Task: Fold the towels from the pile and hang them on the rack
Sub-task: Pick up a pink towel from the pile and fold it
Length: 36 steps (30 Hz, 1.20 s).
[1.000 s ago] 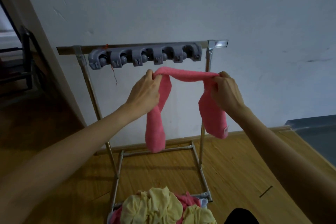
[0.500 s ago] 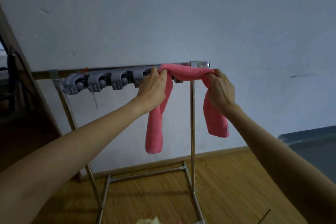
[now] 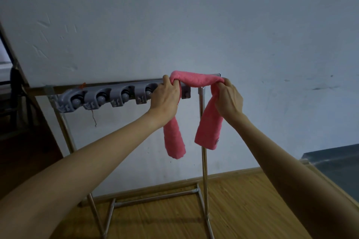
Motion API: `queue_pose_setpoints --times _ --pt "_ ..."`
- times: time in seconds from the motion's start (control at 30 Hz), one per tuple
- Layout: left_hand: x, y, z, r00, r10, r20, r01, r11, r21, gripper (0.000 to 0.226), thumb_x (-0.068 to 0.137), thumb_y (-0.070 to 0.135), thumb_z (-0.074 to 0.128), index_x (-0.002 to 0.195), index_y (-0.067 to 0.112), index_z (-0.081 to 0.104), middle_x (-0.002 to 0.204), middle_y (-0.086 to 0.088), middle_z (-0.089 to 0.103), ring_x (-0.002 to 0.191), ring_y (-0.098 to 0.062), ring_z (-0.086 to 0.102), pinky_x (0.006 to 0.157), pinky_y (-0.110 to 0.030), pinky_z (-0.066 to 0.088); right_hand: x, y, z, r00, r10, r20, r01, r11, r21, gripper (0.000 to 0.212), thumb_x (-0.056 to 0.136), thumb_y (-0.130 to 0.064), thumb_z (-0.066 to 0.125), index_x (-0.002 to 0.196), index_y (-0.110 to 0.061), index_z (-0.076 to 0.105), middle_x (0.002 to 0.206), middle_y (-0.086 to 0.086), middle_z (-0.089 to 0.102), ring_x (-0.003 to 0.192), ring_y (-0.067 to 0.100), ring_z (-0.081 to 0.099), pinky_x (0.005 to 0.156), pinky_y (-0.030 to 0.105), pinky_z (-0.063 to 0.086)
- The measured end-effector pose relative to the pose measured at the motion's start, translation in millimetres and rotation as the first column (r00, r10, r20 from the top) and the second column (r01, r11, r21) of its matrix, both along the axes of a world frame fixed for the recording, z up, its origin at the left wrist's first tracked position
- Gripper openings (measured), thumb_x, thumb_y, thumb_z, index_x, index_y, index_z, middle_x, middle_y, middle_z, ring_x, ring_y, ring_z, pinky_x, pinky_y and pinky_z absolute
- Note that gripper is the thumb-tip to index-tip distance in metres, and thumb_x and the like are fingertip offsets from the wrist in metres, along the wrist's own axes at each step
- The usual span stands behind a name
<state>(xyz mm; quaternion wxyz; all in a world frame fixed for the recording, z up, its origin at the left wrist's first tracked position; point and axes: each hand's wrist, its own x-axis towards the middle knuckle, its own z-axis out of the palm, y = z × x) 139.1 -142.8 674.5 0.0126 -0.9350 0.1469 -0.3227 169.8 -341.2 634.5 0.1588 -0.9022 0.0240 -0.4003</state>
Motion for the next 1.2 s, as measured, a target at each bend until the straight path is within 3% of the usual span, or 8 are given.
queue_pose_setpoints --times 0.17,0.33,0.53,0.77,0.9,1.03,1.2 --pt "7.8 -4.0 -20.3 0.997 0.040 -0.069 -0.038 0.999 0.029 0.050 0.081 -0.005 0.061 0.126 0.002 0.041 0.120 -0.019 0.042 0.097 -0.031 0.058 0.072 -0.036 0.050 6.8 -1.8 -28.0 0.997 0.036 -0.065 -0.039 0.998 -0.048 0.023 0.089 -0.003 0.050 0.107 -0.014 0.060 0.121 0.003 0.055 0.092 0.030 0.060 0.066 0.030 0.043" --pt "8.2 1.5 -49.9 0.996 0.030 -0.088 -0.023 0.997 0.069 0.051 0.082 -0.007 0.057 0.129 0.002 0.039 0.121 -0.020 0.043 0.094 -0.030 0.058 0.071 -0.033 0.050 -4.3 1.2 -55.3 0.986 0.095 -0.138 -0.107 0.991 -0.083 0.031 0.097 -0.019 0.043 0.125 -0.016 0.055 0.131 0.004 0.052 0.098 0.032 0.059 0.073 0.038 0.049" --pt "16.4 14.1 -84.4 0.995 -0.058 -0.086 0.073 0.981 0.179 0.063 0.080 -0.013 0.054 0.138 0.002 0.033 0.114 -0.018 0.044 0.085 -0.028 0.055 0.070 -0.032 0.048 -6.9 -1.0 -80.9 0.955 0.190 -0.226 -0.230 0.959 -0.167 0.048 0.088 -0.004 0.047 0.134 -0.018 0.050 0.138 0.001 0.048 0.108 0.031 0.056 0.080 0.041 0.052" --pt "19.2 14.8 -106.0 0.964 -0.218 -0.152 0.238 0.962 0.136 0.073 0.087 -0.011 0.048 0.150 0.003 0.014 0.112 -0.018 0.046 0.085 -0.028 0.055 0.073 -0.034 0.053 -12.2 11.8 -92.2 0.939 0.272 -0.213 -0.329 0.890 -0.317 0.051 0.083 0.002 0.056 0.132 -0.012 0.053 0.140 0.004 0.047 0.112 0.031 0.055 0.069 0.043 0.056" --pt "20.1 13.5 -115.7 0.957 -0.245 -0.155 0.260 0.962 0.087 0.063 0.087 -0.008 0.051 0.145 0.002 0.027 0.112 -0.018 0.045 0.085 -0.029 0.054 0.073 -0.038 0.054 -9.8 20.3 -101.9 0.931 0.288 -0.223 -0.350 0.879 -0.324 0.047 0.087 -0.006 0.058 0.133 -0.014 0.051 0.141 0.007 0.044 0.115 0.030 0.052 0.068 0.044 0.057" --pt "17.9 17.4 -133.0 0.938 -0.312 -0.150 0.305 0.950 -0.072 0.038 0.091 0.002 0.048 0.129 0.004 0.048 0.105 -0.016 0.048 0.076 -0.026 0.054 0.070 -0.035 0.056 -10.4 29.3 -120.1 0.922 0.306 -0.239 -0.353 0.916 -0.191 0.044 0.087 -0.011 0.054 0.131 -0.015 0.053 0.131 0.012 0.048 0.105 0.034 0.055 0.068 0.046 0.056" --pt "13.4 27.5 -161.5 0.911 -0.377 -0.165 0.364 0.925 -0.106 0.038 0.090 0.012 0.052 0.128 0.003 0.051 0.105 -0.015 0.048 0.078 -0.025 0.055 0.071 -0.032 0.053 -13.9 33.8 -136.6 0.909 0.298 -0.291 -0.351 0.924 -0.151 0.040 0.086 -0.010 0.058 0.125 -0.013 0.060 0.123 0.016 0.055 0.105 0.036 0.055 0.073 0.043 0.054"
